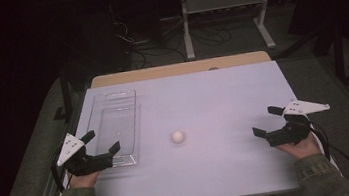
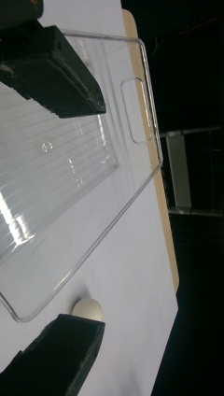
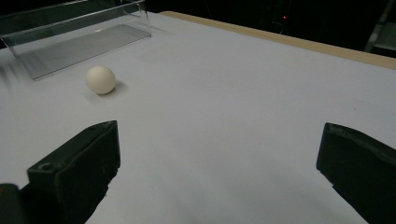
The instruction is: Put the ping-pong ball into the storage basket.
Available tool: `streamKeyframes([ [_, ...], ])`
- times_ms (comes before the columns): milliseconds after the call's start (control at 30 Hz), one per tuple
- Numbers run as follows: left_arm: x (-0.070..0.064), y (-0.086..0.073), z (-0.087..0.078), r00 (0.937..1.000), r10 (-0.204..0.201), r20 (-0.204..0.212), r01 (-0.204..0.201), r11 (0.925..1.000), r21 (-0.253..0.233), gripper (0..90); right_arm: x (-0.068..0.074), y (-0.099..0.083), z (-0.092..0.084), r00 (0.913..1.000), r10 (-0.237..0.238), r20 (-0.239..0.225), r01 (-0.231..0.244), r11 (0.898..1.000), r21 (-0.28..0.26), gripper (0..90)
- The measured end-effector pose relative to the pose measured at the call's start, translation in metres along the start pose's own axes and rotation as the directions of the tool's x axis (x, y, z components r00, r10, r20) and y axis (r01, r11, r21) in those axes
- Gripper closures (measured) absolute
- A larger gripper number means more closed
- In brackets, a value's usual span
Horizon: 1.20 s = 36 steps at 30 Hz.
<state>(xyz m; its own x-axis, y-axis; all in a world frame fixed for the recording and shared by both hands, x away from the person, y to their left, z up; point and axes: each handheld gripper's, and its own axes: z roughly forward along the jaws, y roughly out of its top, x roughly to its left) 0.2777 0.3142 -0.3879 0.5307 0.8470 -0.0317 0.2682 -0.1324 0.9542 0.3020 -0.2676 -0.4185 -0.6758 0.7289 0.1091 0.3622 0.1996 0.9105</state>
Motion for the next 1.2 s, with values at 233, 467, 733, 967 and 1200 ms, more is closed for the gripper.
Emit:
streamKeyframes([
  [233, -0.004, 0.011, 0.000, 0.9993, 0.032, 0.022, -0.032, 0.9994, 0.012, 0.0, 0.000, 0.000, -0.002, 1.0000, -0.006, 0.004, 0.006, 1.000, -0.008, 0.0],
  [467, -0.004, 0.016, 0.002, 0.9983, 0.044, 0.040, -0.045, 0.9984, 0.034, 0.0, 0.001, 0.000, -0.002, 0.9999, -0.009, 0.006, 0.009, 1.000, -0.006, 0.0],
  [733, -0.007, 0.031, 0.003, 0.9946, 0.085, 0.058, -0.088, 0.9955, 0.036, 0.0, 0.002, 0.000, -0.002, 0.9999, -0.013, 0.006, 0.013, 1.000, -0.007, 0.0],
  [967, -0.012, 0.042, 0.008, 0.9893, 0.119, 0.086, -0.123, 0.9909, 0.054, 0.0, 0.002, 0.000, -0.002, 0.9999, -0.015, 0.008, 0.015, 1.000, -0.010, 0.0],
  [1200, -0.015, 0.050, 0.013, 0.9839, 0.138, 0.113, -0.146, 0.9868, 0.070, 0.0, 0.002, 0.000, -0.002, 0.9999, -0.015, 0.007, 0.015, 1.000, -0.011, 0.0],
])
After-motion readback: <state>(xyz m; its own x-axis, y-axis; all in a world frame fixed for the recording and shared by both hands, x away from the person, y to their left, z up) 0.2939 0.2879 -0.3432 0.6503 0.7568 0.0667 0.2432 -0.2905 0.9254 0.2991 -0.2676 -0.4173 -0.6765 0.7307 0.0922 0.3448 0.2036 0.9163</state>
